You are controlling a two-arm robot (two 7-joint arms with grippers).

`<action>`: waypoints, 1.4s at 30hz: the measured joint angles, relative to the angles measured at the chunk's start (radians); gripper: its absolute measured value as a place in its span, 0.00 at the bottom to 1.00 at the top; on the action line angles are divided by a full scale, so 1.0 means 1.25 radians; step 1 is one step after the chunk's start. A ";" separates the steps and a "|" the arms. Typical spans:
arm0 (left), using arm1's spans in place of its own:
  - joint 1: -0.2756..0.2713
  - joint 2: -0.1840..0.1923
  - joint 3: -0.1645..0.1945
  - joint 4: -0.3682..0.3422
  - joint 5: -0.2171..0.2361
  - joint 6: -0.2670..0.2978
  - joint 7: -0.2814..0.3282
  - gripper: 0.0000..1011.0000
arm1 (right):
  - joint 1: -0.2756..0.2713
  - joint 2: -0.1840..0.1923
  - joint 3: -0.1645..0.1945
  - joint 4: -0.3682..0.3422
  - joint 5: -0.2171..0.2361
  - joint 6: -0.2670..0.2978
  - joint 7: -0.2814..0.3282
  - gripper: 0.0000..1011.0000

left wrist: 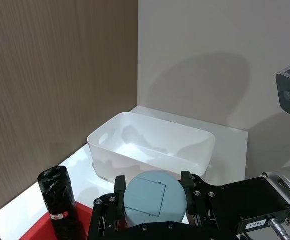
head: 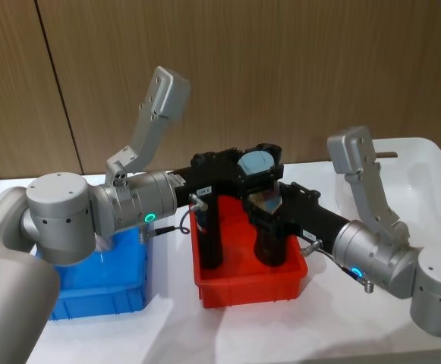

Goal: Pick the cotton swabs from the blue box and place them into the white box.

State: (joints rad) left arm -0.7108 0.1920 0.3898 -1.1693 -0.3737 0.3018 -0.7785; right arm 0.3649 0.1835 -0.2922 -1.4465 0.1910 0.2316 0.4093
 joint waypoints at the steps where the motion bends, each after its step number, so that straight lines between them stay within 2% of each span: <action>1: 0.000 0.000 0.000 0.000 0.000 0.000 0.000 0.66 | 0.000 0.000 0.000 0.000 0.000 0.000 0.000 0.67; 3: 0.000 0.000 0.000 0.000 0.000 0.000 0.000 0.67 | 0.002 0.000 0.000 0.002 0.001 -0.002 0.000 0.67; 11: 0.000 0.000 0.000 0.000 0.000 0.001 0.000 0.91 | 0.004 0.000 0.001 0.004 0.007 -0.008 -0.002 0.66; 15: 0.000 0.000 0.000 0.000 0.000 0.001 -0.001 0.99 | 0.004 0.000 0.000 0.004 0.010 -0.011 -0.003 0.66; 31: 0.000 0.000 0.000 0.000 0.000 0.000 -0.001 0.99 | 0.003 0.001 -0.002 0.005 0.016 -0.017 -0.011 0.66; 42: 0.000 0.000 0.000 0.000 0.000 0.000 -0.001 0.99 | 0.004 0.007 0.006 0.036 0.018 -0.027 -0.039 0.66</action>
State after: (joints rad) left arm -0.7106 0.1920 0.3901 -1.1692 -0.3735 0.3021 -0.7796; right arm 0.3703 0.1921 -0.2844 -1.4015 0.2137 0.1984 0.3612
